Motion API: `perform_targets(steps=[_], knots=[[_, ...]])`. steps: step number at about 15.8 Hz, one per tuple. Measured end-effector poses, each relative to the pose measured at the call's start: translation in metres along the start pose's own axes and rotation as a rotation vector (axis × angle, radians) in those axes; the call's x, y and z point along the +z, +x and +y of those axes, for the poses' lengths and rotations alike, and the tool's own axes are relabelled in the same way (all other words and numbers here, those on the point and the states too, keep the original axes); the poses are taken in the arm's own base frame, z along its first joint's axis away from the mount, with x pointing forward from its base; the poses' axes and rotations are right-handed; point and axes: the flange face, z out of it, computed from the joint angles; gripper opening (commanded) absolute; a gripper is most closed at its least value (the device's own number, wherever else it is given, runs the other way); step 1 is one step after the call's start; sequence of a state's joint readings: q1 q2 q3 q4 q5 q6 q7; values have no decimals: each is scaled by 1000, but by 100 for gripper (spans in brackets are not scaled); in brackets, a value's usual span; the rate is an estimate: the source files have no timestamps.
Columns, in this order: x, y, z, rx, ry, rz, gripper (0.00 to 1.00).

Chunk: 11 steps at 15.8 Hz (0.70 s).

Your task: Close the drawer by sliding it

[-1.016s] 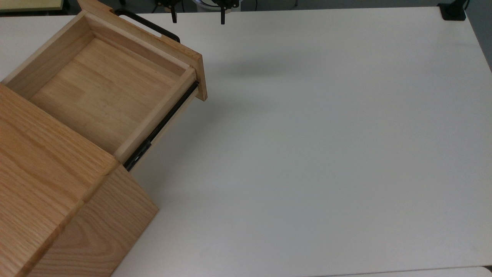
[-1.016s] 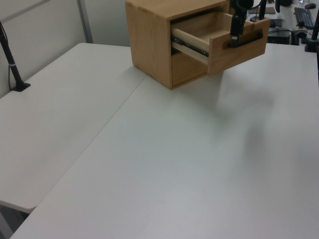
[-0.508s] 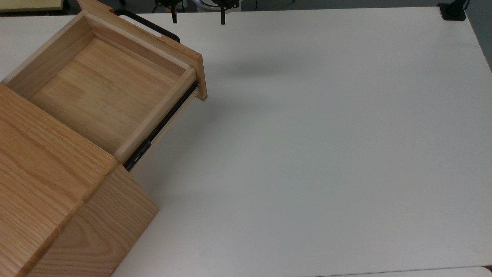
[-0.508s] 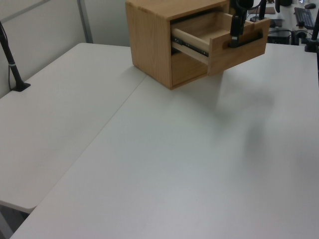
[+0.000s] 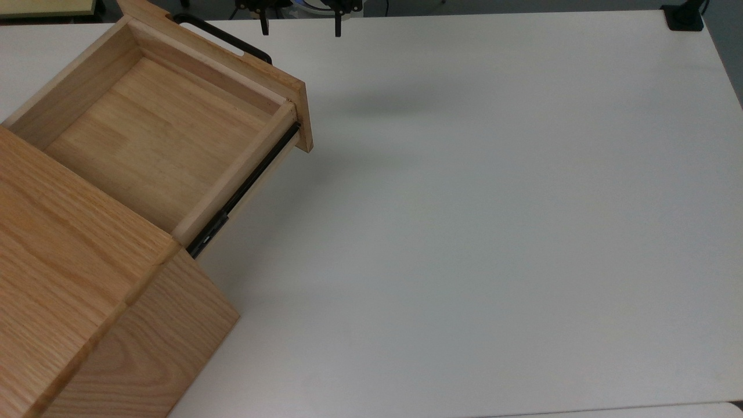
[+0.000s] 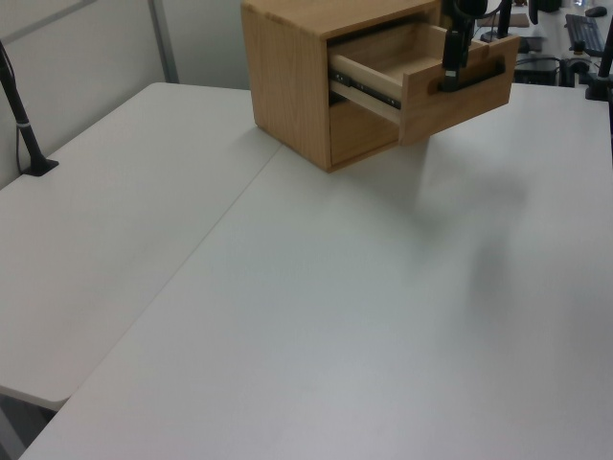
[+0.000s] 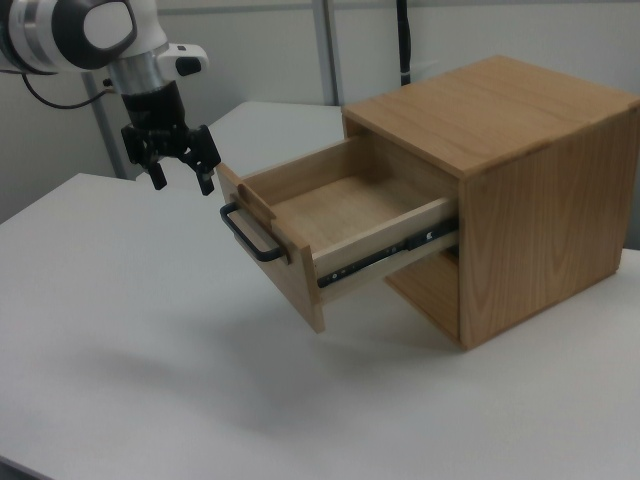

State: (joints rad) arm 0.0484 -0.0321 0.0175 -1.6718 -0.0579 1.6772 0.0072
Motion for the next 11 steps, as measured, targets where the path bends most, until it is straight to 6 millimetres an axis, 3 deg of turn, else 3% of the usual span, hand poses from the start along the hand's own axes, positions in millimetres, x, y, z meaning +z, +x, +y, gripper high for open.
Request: perform_targets(steps=[5, 7, 9, 11], knots=[[1, -12, 0, -2, -1, -85, 100], [-6, -22, -1, -5, -1, -127, 93], [-12, -35, -1, 0, -2, -176, 81], [-17, -44, 6, 56, 1, -201, 45]])
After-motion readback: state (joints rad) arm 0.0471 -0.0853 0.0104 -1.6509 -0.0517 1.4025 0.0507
